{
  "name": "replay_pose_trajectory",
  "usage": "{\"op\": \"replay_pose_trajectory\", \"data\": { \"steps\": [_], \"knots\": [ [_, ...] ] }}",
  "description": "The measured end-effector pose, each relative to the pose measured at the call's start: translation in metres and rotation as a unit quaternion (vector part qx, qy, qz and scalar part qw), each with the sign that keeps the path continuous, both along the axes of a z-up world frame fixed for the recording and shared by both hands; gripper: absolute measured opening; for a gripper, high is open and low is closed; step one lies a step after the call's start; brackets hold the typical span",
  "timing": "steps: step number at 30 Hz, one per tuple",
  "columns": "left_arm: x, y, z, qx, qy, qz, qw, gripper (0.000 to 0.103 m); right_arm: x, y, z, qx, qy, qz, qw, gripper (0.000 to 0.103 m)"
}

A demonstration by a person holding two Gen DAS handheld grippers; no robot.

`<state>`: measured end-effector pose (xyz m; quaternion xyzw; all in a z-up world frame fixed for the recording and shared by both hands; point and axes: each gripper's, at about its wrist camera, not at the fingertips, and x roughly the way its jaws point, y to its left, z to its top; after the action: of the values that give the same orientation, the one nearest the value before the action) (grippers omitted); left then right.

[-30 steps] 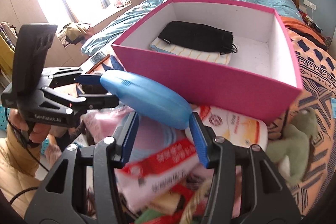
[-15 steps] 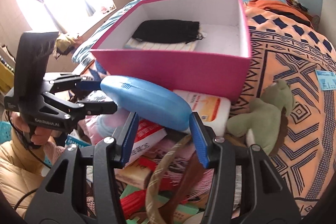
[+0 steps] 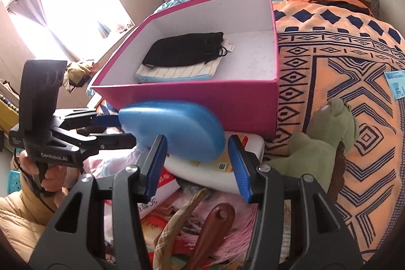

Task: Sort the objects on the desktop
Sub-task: 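Lift the blue case with both grippers over the pink box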

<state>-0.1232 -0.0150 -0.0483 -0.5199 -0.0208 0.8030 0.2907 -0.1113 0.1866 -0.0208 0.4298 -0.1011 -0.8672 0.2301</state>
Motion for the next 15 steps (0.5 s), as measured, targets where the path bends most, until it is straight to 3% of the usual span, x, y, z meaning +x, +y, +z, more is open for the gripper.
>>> {"op": "replay_pose_trajectory", "data": {
  "steps": [7, 12, 15],
  "knots": [
    [-0.001, -0.002, -0.004, 0.010, -0.009, 0.000, 0.9999, 0.056, -0.001, 0.000, 0.005, 0.006, 0.025, -0.008, 1.000, 0.053],
    [-0.002, -0.003, -0.005, 0.016, -0.008, 0.005, 0.9998, 0.055, 0.000, -0.011, 0.008, 0.036, 0.046, 0.004, 0.998, 0.049],
    [-0.001, -0.004, -0.004, 0.023, -0.010, 0.009, 0.9996, 0.054, -0.002, -0.007, 0.005, 0.024, 0.037, 0.003, 0.999, 0.048]
  ]
}}
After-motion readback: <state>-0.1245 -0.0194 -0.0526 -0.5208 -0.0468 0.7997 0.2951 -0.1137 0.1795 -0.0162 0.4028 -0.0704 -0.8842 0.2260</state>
